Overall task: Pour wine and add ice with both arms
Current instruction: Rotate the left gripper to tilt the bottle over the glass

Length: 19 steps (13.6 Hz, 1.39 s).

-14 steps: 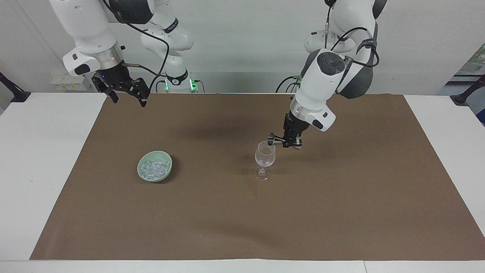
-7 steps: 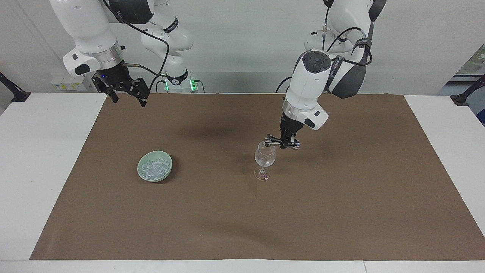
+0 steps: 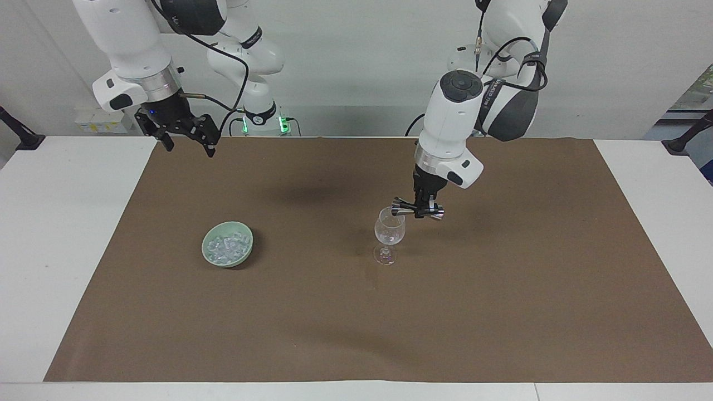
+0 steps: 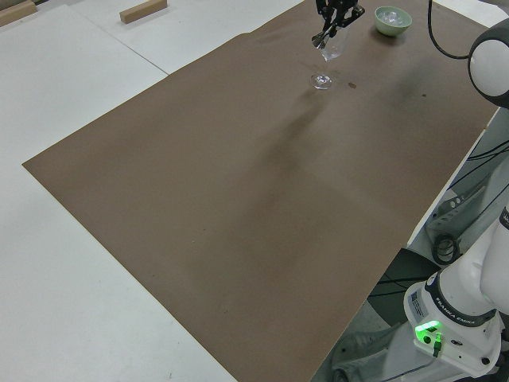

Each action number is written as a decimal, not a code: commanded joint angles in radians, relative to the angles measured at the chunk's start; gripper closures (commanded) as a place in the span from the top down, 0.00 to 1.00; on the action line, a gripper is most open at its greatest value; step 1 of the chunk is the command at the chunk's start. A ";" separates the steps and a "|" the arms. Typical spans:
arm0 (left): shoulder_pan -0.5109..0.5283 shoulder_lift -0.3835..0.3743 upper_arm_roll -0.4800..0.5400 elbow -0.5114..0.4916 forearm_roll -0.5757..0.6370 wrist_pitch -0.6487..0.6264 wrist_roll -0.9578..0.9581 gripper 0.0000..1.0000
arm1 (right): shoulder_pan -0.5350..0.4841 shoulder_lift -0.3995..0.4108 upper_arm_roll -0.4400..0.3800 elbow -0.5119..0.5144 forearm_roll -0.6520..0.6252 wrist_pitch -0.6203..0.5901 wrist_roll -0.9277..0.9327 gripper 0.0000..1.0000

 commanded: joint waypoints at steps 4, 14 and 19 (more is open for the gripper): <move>-0.023 0.044 -0.023 0.070 0.092 -0.050 -0.044 0.00 | -0.018 -0.022 0.003 -0.029 0.024 0.012 -0.043 1.00; -0.029 0.044 -0.042 0.070 0.175 -0.057 -0.059 0.00 | -0.018 -0.022 0.003 -0.029 0.024 0.011 -0.043 1.00; -0.029 0.045 -0.052 0.070 0.215 -0.047 -0.069 0.00 | -0.016 -0.022 0.003 -0.029 0.024 0.012 -0.043 1.00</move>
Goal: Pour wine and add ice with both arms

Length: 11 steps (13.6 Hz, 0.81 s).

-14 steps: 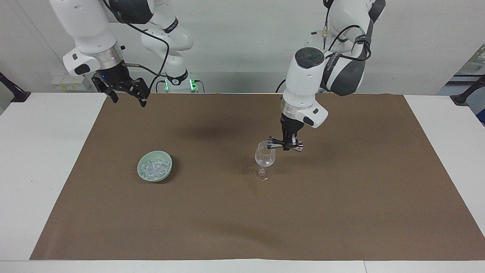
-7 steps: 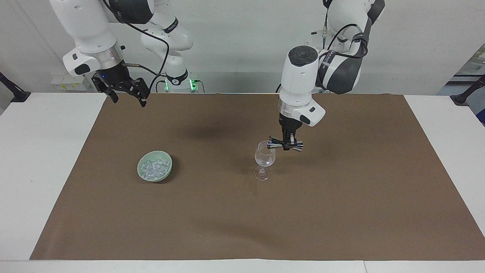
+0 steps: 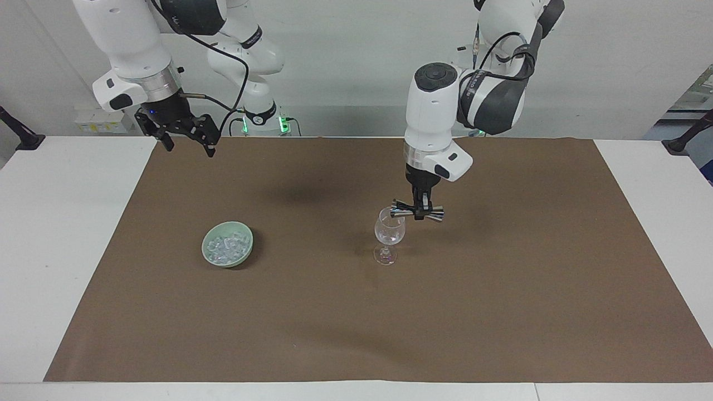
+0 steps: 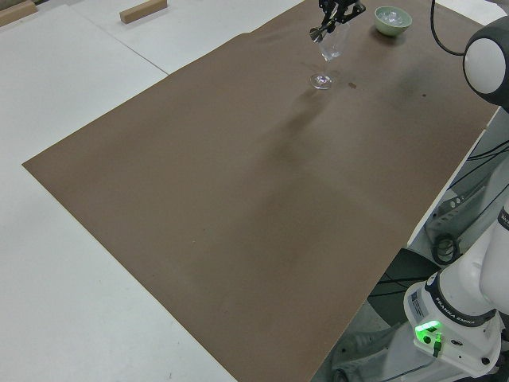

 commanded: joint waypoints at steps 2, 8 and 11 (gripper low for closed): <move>-0.017 0.021 0.001 0.038 0.043 -0.018 -0.021 0.00 | -0.016 -0.022 0.003 -0.028 0.024 0.011 -0.043 1.00; -0.017 0.025 -0.004 0.038 0.074 -0.013 -0.048 0.00 | -0.016 -0.033 0.003 -0.047 0.024 0.012 -0.043 1.00; -0.017 0.030 -0.017 0.038 0.114 -0.002 -0.072 0.00 | -0.016 -0.033 0.003 -0.047 0.024 0.014 -0.042 1.00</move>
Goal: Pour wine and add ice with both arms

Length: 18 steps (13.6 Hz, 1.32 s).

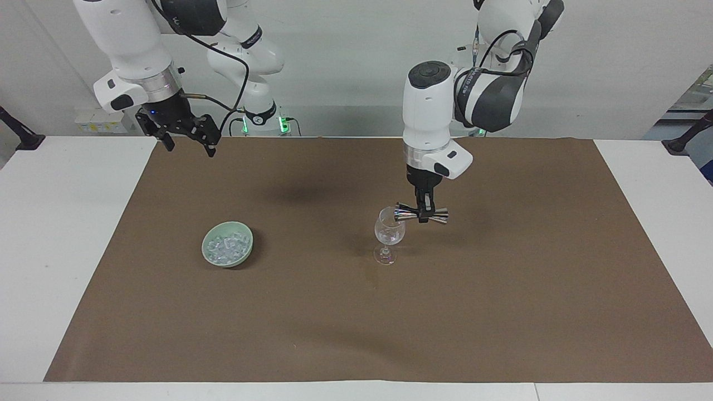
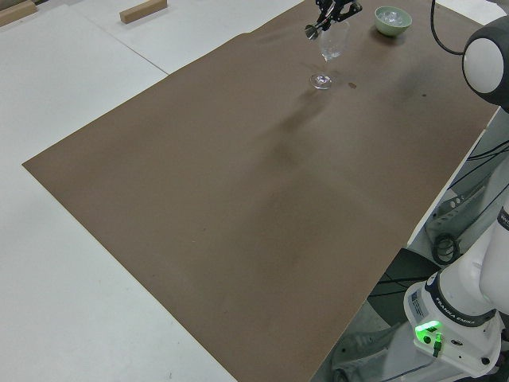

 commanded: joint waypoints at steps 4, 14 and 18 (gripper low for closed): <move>-0.017 0.023 -0.004 0.033 0.039 -0.006 -0.029 0.00 | -0.016 -0.028 0.003 -0.036 0.024 0.014 -0.041 1.00; -0.017 0.022 -0.009 0.033 0.068 -0.009 -0.027 0.00 | -0.016 -0.025 0.003 -0.033 0.024 0.034 -0.025 1.00; -0.017 0.022 -0.015 0.033 0.085 -0.009 -0.026 0.00 | -0.016 -0.025 0.003 -0.031 0.024 0.034 -0.028 1.00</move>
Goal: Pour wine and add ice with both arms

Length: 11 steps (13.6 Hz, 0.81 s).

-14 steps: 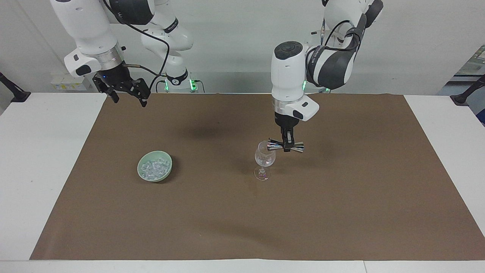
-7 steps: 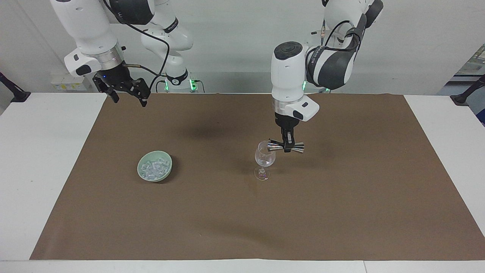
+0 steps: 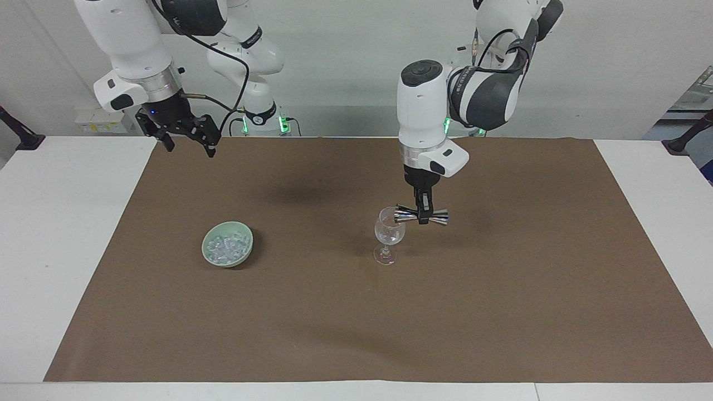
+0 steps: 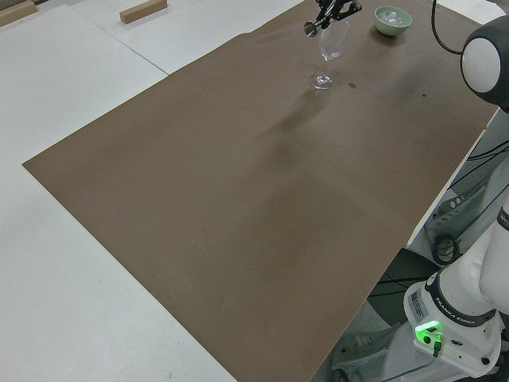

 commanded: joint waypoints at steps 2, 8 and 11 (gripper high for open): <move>-0.016 0.015 0.000 0.028 0.042 -0.011 -0.015 0.00 | -0.016 -0.022 0.003 -0.027 0.024 0.023 -0.023 1.00; -0.016 0.017 -0.012 0.028 0.057 -0.019 -0.014 0.00 | -0.016 -0.022 0.003 -0.028 0.025 0.025 -0.023 1.00; -0.016 0.017 -0.012 0.028 0.059 -0.020 -0.008 0.00 | -0.016 -0.022 0.003 -0.030 0.025 0.025 -0.026 1.00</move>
